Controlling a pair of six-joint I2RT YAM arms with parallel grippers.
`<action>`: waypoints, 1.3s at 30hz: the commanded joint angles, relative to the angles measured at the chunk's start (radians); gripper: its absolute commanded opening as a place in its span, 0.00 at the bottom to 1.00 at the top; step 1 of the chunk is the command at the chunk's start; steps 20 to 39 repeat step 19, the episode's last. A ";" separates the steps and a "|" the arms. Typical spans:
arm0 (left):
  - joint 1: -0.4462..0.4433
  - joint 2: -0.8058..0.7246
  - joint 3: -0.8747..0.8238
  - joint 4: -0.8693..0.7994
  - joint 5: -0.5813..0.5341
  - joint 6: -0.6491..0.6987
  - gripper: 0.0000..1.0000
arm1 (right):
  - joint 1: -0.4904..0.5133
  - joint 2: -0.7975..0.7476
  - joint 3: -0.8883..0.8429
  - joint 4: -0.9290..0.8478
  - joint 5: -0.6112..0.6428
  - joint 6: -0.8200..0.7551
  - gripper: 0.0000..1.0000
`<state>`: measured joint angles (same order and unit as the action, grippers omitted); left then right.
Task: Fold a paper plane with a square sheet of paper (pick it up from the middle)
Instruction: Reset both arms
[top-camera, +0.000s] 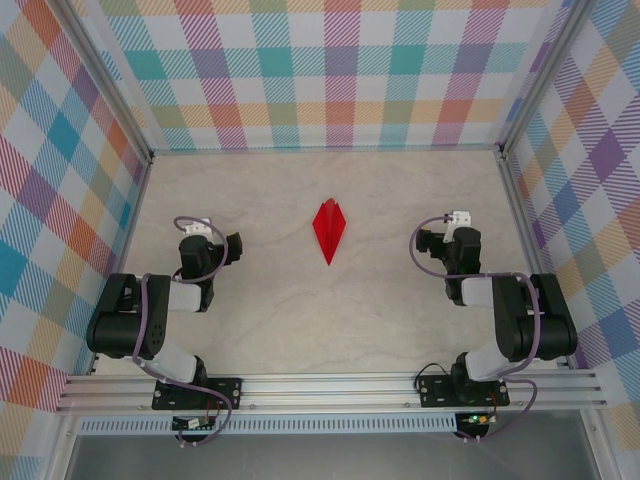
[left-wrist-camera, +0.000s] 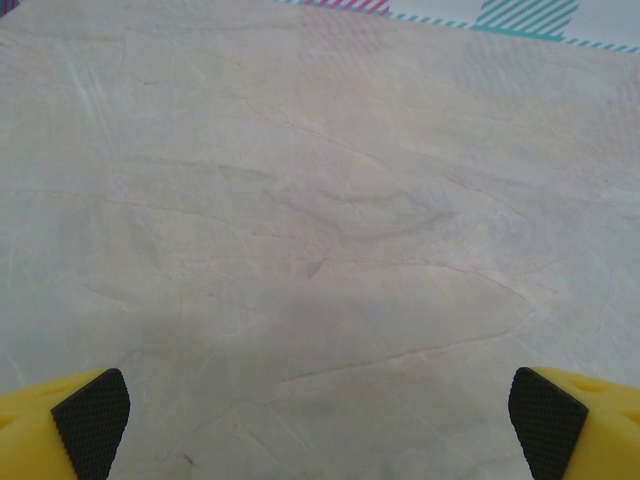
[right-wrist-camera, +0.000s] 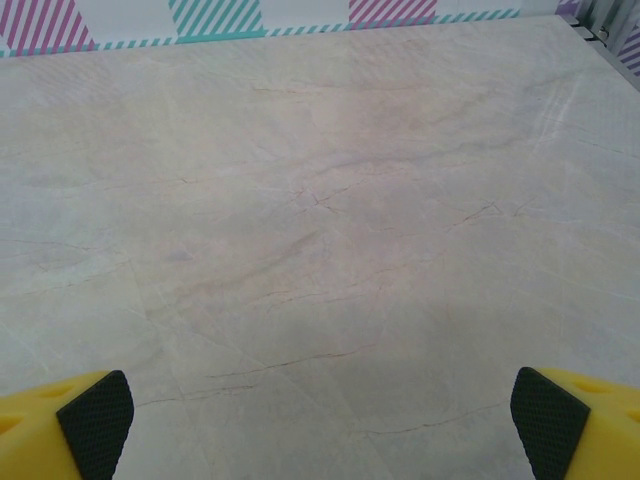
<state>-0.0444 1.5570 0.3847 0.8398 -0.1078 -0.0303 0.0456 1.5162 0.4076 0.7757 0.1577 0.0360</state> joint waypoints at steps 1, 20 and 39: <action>-0.017 0.008 0.018 0.001 -0.024 0.032 1.00 | -0.007 0.009 -0.006 0.053 -0.024 -0.003 1.00; -0.018 0.012 0.044 -0.042 0.037 0.060 1.00 | -0.007 0.009 -0.009 0.058 -0.024 -0.003 1.00; -0.018 0.012 0.044 -0.042 0.037 0.060 1.00 | -0.007 0.009 -0.009 0.058 -0.024 -0.003 1.00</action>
